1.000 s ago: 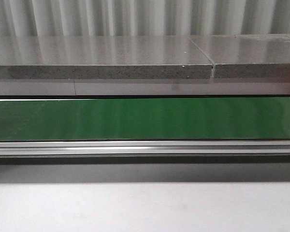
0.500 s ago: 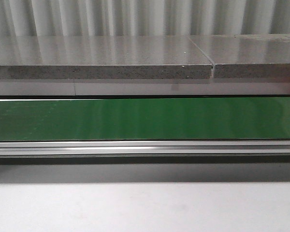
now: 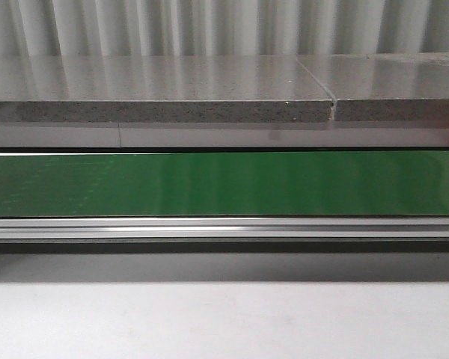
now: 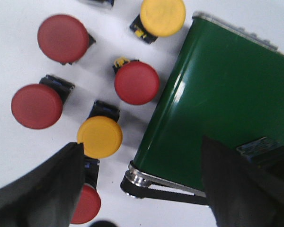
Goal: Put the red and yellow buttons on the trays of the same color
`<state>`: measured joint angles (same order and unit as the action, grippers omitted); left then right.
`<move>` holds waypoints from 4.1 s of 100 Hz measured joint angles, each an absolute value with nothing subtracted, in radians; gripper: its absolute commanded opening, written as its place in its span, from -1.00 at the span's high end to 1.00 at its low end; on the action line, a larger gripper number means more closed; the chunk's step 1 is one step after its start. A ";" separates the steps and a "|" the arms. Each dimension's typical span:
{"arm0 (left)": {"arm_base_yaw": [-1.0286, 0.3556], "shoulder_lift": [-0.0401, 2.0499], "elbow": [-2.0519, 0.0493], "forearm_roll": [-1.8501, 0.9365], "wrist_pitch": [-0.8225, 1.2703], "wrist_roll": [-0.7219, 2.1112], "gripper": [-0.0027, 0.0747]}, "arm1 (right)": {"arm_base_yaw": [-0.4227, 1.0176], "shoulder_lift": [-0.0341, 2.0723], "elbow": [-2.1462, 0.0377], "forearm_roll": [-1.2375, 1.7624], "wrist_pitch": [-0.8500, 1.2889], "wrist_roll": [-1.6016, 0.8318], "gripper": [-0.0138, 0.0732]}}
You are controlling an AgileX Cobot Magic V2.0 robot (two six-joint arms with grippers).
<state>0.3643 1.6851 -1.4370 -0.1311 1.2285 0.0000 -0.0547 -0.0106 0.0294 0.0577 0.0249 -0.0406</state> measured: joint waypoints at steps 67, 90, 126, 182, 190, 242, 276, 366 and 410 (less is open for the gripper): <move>0.417 1.469 -1.001 -0.076 1.033 0.022 -0.36 | -0.055 -0.011 0.029 0.058 0.025 -0.041 0.92; 0.457 1.469 -0.974 -0.074 0.987 0.025 -0.36 | -0.055 -0.011 0.029 0.058 0.025 -0.041 0.92; 0.471 1.541 -0.974 -0.074 0.964 0.025 -0.36 | -0.055 -0.011 0.029 0.058 0.025 -0.041 0.92; 0.471 1.608 -0.974 -0.067 0.895 0.025 0.04 | -0.055 -0.011 0.029 0.058 0.025 -0.041 0.92; 0.471 1.609 -0.974 -0.067 0.895 0.025 0.20 | -0.055 -0.011 0.029 0.058 0.025 -0.041 0.92; 0.471 1.491 -1.007 -0.062 0.954 0.025 0.40 | -0.055 -0.011 0.029 0.058 0.025 -0.041 0.92; 0.391 1.423 -1.238 -0.048 1.086 0.025 0.40 | -0.055 -0.011 0.029 0.058 0.025 -0.041 0.92; 0.120 1.622 -1.318 -0.039 1.079 0.025 -0.11 | -0.055 -0.011 0.029 0.058 0.025 -0.041 0.92; 0.067 1.558 -1.320 -0.064 0.964 0.025 -0.08 | -0.055 -0.011 0.029 0.058 0.025 -0.041 0.92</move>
